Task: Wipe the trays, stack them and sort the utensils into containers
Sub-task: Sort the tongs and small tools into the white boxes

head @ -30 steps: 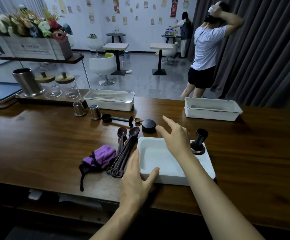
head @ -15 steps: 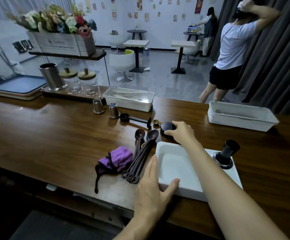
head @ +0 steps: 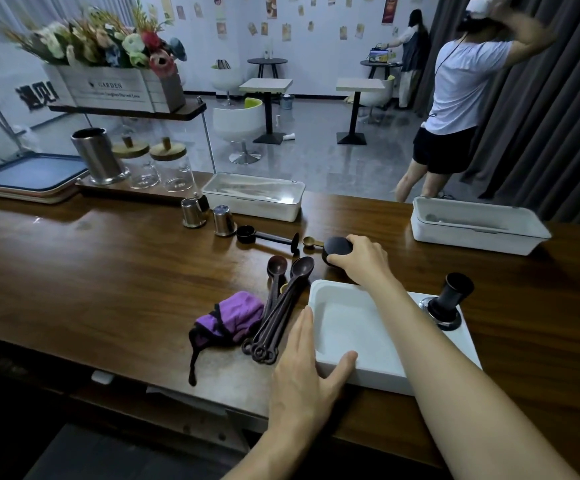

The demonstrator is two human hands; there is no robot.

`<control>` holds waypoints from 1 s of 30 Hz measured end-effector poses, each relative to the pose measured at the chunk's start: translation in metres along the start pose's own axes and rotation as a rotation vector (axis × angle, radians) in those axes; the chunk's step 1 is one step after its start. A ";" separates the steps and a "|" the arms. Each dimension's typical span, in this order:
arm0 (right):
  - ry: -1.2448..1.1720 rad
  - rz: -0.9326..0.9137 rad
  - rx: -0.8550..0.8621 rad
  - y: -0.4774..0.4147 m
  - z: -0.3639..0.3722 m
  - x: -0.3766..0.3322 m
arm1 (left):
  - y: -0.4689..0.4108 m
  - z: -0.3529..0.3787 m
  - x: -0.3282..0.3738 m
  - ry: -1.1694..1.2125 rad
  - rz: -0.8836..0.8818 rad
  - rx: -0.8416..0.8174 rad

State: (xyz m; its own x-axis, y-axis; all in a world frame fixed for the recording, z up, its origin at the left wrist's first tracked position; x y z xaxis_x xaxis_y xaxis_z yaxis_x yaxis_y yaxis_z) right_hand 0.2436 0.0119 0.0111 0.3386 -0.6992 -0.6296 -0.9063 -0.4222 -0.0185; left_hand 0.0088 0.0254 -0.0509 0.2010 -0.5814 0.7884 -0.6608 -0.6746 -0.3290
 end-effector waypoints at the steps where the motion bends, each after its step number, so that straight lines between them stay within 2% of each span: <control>1: -0.023 -0.013 0.017 0.006 -0.007 -0.001 | 0.000 0.000 0.000 -0.003 0.003 0.002; 8: -0.053 -0.079 0.100 0.085 -0.063 0.006 | 0.000 -0.001 0.002 -0.034 0.011 -0.007; 16: -0.022 0.051 0.151 0.179 -0.101 0.059 | 0.000 0.001 0.001 -0.056 0.007 -0.007; 23: 0.030 0.091 0.210 0.205 -0.120 0.095 | 0.000 0.000 -0.002 -0.047 0.005 -0.012; 30: 0.095 0.075 0.176 0.201 -0.120 0.099 | 0.001 -0.002 0.002 -0.047 0.000 -0.012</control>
State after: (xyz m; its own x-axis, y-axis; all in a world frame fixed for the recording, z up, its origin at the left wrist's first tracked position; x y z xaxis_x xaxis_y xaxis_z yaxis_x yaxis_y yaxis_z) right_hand 0.1253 -0.2114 0.0381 0.2830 -0.7797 -0.5585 -0.9573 -0.2654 -0.1146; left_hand 0.0074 0.0243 -0.0485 0.2346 -0.6028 0.7627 -0.6698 -0.6688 -0.3226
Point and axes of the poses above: each hand's wrist, its own y-axis away from the middle knuckle, its own z-axis out of the palm, x = y × z, the point moved 4 cm from there along -y, towards the middle knuckle, and after that the axes turned 6 degrees about x, right-handed, at the moved point
